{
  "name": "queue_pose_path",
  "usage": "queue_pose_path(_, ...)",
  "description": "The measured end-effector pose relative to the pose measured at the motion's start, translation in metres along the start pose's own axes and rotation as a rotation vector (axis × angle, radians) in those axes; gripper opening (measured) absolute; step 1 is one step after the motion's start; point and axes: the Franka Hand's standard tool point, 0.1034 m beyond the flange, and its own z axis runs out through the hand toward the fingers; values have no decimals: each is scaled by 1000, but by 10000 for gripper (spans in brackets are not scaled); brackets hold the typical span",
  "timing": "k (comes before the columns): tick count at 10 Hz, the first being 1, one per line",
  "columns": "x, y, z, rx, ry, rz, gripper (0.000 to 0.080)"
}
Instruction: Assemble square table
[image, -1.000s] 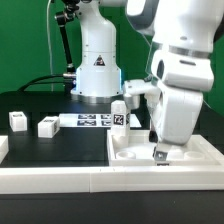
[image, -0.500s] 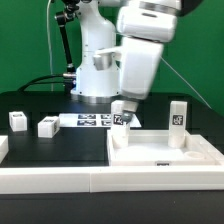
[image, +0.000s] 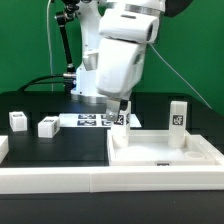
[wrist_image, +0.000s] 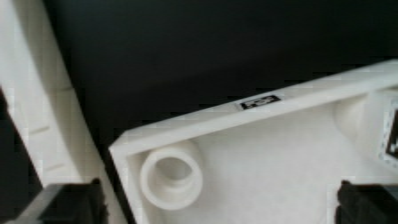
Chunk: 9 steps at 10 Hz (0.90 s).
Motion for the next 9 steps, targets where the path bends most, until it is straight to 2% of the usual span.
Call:
queue_pose_path(2, -29, 6, 10, 18, -21, 175, 649)
queue_pose_path(3, -44, 5, 12, 22, -32, 222, 649)
queue_pose_path(4, -59, 2, 16, 39, -35, 296, 649)
queue_pose_path(5, -67, 4, 16, 52, -33, 386, 649)
queue_pose_path(8, -62, 2, 17, 52, -36, 577, 649)
queue_pose_path(9, -64, 0, 18, 61, -30, 638, 649)
